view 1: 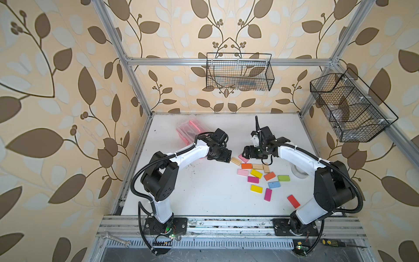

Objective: Assemble the number 7 with building blocks
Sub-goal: Move the distractor to the center of the board.

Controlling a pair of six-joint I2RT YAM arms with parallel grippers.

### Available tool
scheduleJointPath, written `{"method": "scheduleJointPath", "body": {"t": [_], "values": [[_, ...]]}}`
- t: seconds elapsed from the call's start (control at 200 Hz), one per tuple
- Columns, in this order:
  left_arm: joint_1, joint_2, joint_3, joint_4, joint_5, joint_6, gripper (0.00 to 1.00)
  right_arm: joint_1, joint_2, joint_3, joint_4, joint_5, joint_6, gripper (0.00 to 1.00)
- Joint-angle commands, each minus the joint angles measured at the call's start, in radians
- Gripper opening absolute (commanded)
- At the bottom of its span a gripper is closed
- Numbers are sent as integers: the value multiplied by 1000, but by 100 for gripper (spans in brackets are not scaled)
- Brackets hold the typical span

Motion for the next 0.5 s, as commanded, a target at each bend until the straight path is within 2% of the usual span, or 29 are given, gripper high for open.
{"method": "scheduleJointPath", "body": {"t": [0.0,0.06,0.14,0.245,0.495], "values": [[78,-165,-144,1,-52,-75,86,2,-9,11,-25,11,-14,84],[138,-224,-211,47,-9,-80,86,6,-5,15,-26,5,-20,84],[195,-255,-232,56,5,-48,87,16,-8,23,-32,22,-21,84],[251,-230,-211,63,39,7,87,27,-21,22,-32,34,-15,84],[327,-148,-154,98,20,107,87,51,-49,-2,-35,65,-4,85]]}}
